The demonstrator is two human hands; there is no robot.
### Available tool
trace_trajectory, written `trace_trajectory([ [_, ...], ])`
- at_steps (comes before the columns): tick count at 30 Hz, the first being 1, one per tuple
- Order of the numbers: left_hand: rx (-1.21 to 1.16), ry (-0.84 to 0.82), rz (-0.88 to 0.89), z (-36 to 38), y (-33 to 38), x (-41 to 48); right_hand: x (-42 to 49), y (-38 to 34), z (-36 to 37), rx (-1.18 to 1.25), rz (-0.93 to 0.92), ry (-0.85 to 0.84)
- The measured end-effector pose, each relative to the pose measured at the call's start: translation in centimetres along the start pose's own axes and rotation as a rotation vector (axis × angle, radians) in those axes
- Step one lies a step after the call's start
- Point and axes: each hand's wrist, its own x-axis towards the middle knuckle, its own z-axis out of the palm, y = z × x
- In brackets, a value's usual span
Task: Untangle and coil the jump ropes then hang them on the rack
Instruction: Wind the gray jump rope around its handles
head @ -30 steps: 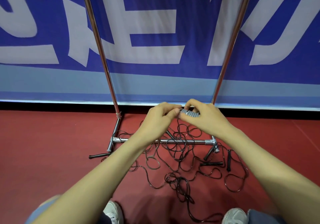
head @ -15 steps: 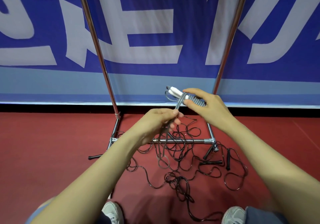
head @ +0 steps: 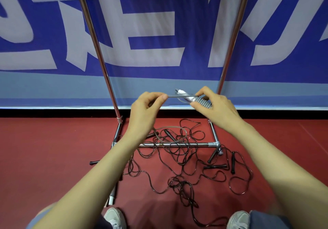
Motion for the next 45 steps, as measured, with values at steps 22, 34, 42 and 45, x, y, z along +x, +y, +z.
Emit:
trace_trajectory([
  [22,0.105,-0.653,-0.041,-0.8,-2.4,0.9,-1.5,-1.6,-1.2,0.811,-0.020,-0.756],
  [34,0.243,-0.383,0.041,2.0,-1.2,-0.8,-0.4,-0.2,1.4,0.113,0.113,-0.515],
  [42,-0.111,-0.317,-0.176,2.5,-1.5,-0.8,0.0,0.4,1.4,0.184,0.029,-0.105],
  [45,-0.393,-0.364,-0.372,2.4,-1.2,-0.8,0.1,0.4,1.2,0.241,-0.013,-0.027],
])
